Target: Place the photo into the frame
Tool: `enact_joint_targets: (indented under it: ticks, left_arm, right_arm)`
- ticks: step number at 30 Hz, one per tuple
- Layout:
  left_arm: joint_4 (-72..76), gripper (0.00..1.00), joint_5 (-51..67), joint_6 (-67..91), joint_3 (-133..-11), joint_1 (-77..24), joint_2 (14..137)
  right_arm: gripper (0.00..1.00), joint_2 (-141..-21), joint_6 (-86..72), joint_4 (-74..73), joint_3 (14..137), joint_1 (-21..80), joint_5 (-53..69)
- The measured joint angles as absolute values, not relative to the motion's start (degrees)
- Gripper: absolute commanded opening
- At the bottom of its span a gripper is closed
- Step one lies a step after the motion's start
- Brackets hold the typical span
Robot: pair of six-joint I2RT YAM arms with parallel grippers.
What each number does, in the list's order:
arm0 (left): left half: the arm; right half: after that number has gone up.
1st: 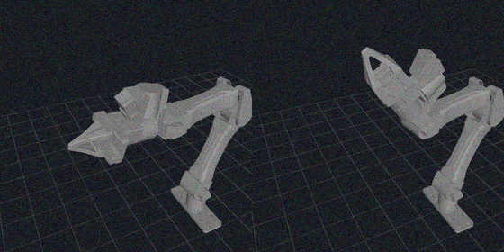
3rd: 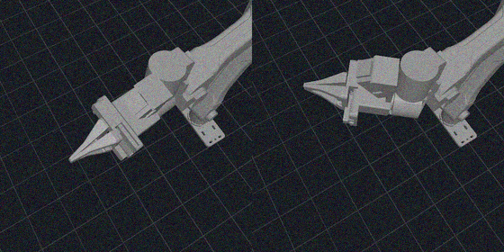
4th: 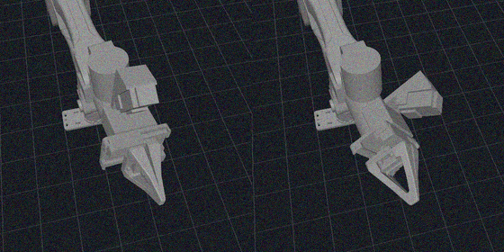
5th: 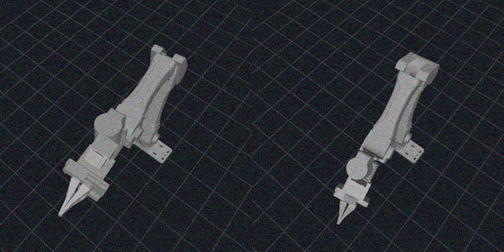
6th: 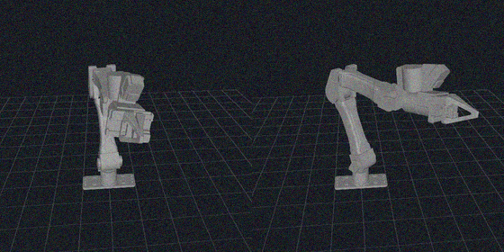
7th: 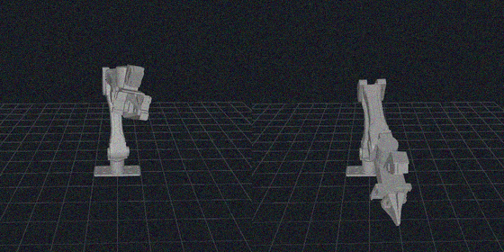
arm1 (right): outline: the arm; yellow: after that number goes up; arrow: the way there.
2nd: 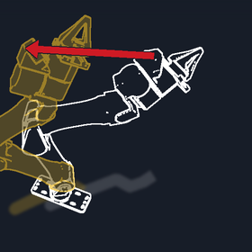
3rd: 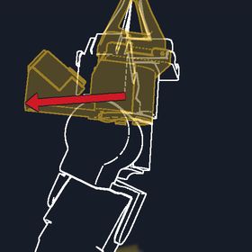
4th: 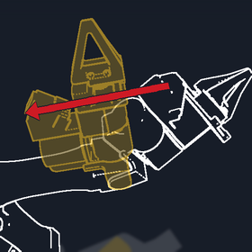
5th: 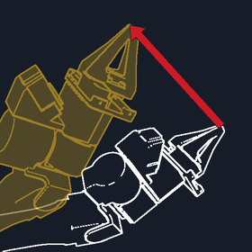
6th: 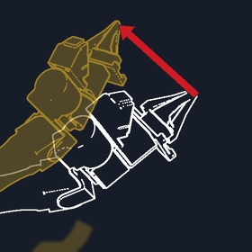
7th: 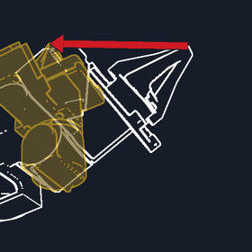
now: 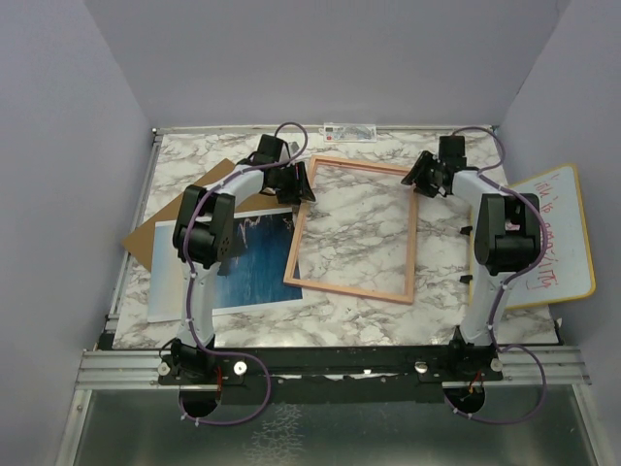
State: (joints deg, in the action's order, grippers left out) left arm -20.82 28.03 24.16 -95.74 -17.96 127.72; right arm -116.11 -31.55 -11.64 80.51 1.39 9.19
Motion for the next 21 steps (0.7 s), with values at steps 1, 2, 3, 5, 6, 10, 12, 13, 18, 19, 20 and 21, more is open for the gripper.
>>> enact_joint_targets:
  ticks: [1,2,3,5,6,10,12,13,18,19,20,21]
  left_arm:
    - [-20.88,0.53,28.38,24.14,-95.9,-17.85,127.9]
    - [-20.91,0.53,28.62,24.14,-96.01,-17.76,127.98]
    - [-20.88,0.53,28.93,24.14,-96.01,-17.67,128.05]
    - [-20.88,0.53,29.12,24.12,-96.01,-17.5,128.09]
    - [-20.88,0.53,29.15,24.1,-96.01,-17.43,128.09]
    - [-20.69,0.53,29.28,24.14,-96.05,-17.21,128.2]
    - [-20.49,0.53,29.28,24.14,-96.12,-17.39,128.29]
    - [-20.4,0.53,29.28,24.14,-96.12,-17.43,128.31]
    - [-20.34,0.53,28.82,24.43,-96.12,-17.5,128.31]
    - [-20.34,0.53,28.45,24.51,-96.12,-17.52,128.31]
    - [-20.34,0.54,28.25,24.58,-96.12,-17.54,128.31]
    - [-20.36,0.54,27.99,24.64,-96.12,-17.54,128.31]
  right_arm:
    - [0.52,-116.16,-31.03,-10.79,80.23,1.08,10.46]
    - [0.52,-116.16,-30.61,-9.61,79.66,0.78,11.77]
    - [0.52,-116.14,-30.22,-8.38,79.05,0.4,13.34]
    - [0.52,-116.14,-29.69,-5.26,77.67,-0.49,16.84]
    - [0.52,-116.14,-29.56,-3.7,76.97,-0.89,18.55]
    - [0.52,-116.16,-30.65,1.76,74.35,-1.5,27.07]
    - [0.52,-116.16,-31.51,3.81,73.12,-0.54,31.83]
    - [0.52,-116.16,-31.86,4.86,72.55,-0.23,33.8]
    - [0.53,-115.9,-33.23,7.86,71.44,1.04,39.27]
    - [0.53,-115.72,-33.43,8.05,71.4,0.99,39.33]
    - [0.53,-115.48,-33.47,8.05,71.4,0.89,39.11]
    - [0.53,-115.15,-33.45,7.81,71.4,0.75,38.37]
